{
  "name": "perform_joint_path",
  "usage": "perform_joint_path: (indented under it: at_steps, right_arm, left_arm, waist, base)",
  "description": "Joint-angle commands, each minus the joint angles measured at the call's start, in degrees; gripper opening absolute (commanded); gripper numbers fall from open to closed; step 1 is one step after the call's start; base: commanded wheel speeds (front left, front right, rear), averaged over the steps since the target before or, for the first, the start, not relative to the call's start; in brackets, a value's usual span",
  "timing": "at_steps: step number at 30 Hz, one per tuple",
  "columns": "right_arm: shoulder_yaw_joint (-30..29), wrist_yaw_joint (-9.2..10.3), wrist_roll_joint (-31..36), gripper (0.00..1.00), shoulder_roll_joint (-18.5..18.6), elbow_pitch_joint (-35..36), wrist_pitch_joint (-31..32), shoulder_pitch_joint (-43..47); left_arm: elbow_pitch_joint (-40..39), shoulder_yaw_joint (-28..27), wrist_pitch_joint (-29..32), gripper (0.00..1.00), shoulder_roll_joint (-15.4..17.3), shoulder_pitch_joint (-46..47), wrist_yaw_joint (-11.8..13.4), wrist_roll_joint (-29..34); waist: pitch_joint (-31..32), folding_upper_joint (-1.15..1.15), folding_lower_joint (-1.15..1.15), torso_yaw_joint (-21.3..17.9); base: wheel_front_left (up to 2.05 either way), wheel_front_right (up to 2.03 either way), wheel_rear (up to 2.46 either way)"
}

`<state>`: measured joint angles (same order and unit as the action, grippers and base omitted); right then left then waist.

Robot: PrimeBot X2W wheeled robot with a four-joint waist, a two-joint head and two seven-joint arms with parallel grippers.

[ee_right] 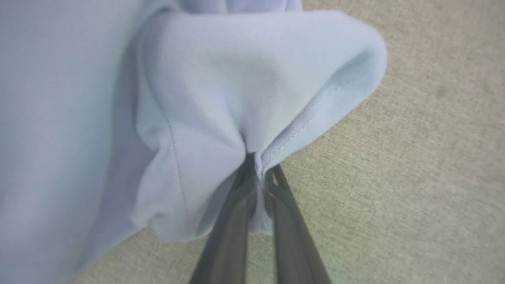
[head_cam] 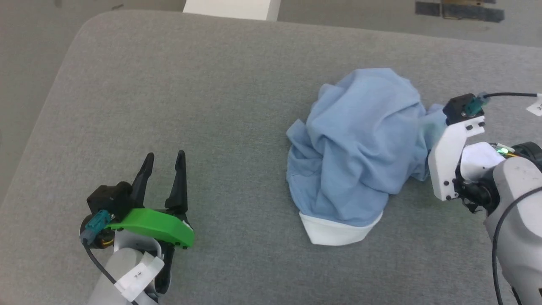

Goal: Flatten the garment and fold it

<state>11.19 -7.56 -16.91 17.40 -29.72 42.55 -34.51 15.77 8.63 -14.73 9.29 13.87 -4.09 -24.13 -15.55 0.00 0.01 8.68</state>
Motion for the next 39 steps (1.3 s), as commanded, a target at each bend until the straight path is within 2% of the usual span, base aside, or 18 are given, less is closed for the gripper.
perform_joint_path:
  at_steps: [1, 9, 16, 19, 20, 25, 29, 30, 31, 34, 39]
  right_arm:
    - [-0.66, 0.08, -0.23, 0.0, 0.34, 0.2, -1.34, 1.75]
    - [-9.06, 0.08, -0.26, 0.0, 1.21, 6.14, -7.34, 3.99]
    - [-23.25, 0.08, 2.03, 0.0, 0.69, 11.33, -6.83, 13.37]
    - [-28.23, 0.08, 3.04, 0.0, -1.22, 13.18, -5.93, 18.66]
    - [-30.98, 0.08, 3.59, 0.0, -3.91, 13.53, -4.99, 23.07]
    - [-32.06, 0.08, 4.68, 0.0, -9.38, 12.94, -4.46, 27.77]
    - [-33.2, 0.08, 5.49, 0.0, -11.49, 12.93, -6.96, 28.17]
    - [-33.48, 0.08, 5.61, 0.24, -11.77, 13.15, -7.81, 27.97]
    - [-33.83, 0.08, 5.7, 1.0, -12.03, 13.53, -8.77, 27.74]
    - [-34.85, 0.08, 5.35, 1.0, -12.41, 15.67, -12.73, 26.97]
    - [-37.65, 0.08, 5.41, 1.0, -13.0, 22.1, -26.23, 25.99]
  left_arm:
    - [0.01, -0.4, -0.27, 1.0, -0.19, 0.02, -0.44, 0.36]
    - [0.22, -1.76, -0.27, 1.0, -0.44, -1.74, -0.94, 0.91]
    - [0.37, -1.83, -0.27, 1.0, -0.52, -2.77, -1.22, 1.06]
    - [0.53, -1.77, -0.27, 1.0, -0.49, -2.68, -1.3, 0.94]
    - [0.62, -1.64, -0.27, 1.0, -0.44, -2.44, -1.4, 0.8]
    - [1.14, -1.34, -0.27, 1.0, -0.54, -2.23, -1.48, 0.58]
    - [1.68, -1.06, -0.27, 1.0, -0.63, -2.2, -1.57, 0.41]
    - [1.8, -1.01, -0.27, 1.0, -0.65, -2.22, -1.6, 0.35]
    - [1.98, -0.91, -0.27, 1.0, -0.64, -2.26, -1.63, 0.31]
    - [2.28, -0.67, -0.27, 1.0, -0.57, -2.48, -1.7, 0.27]
    - [2.46, -0.59, -0.27, 1.0, -0.44, -3.16, -1.61, 0.09]
  waist:
    - [1.75, 0.0, -0.01, -1.71]
    - [5.79, 0.0, -0.01, -5.88]
    - [7.29, 0.0, -0.01, -8.3]
    - [7.2, 0.0, -0.01, -8.64]
    - [7.02, 0.0, -0.01, -8.77]
    - [7.1, 0.0, -0.01, -8.79]
    - [7.57, 0.0, -0.01, -8.65]
    - [7.7, 0.0, -0.01, -8.59]
    - [7.95, 0.0, -0.01, -8.51]
    - [8.7, 0.0, -0.01, -8.33]
    - [9.92, 0.0, -0.01, -8.27]
  base:
    - [0.0, 0.0, 0.0]
    - [0.0, 0.0, 0.0]
    - [0.0, 0.0, 0.0]
    - [0.0, 0.0, 0.0]
    - [0.0, 0.0, 0.0]
    - [0.0, 0.0, 0.0]
    - [0.0, 0.0, 0.0]
    - [0.0, 0.0, 0.0]
    - [0.0, 0.0, 0.0]
    - [0.0, 0.0, 0.0]
    - [0.0, 0.0, 0.0]
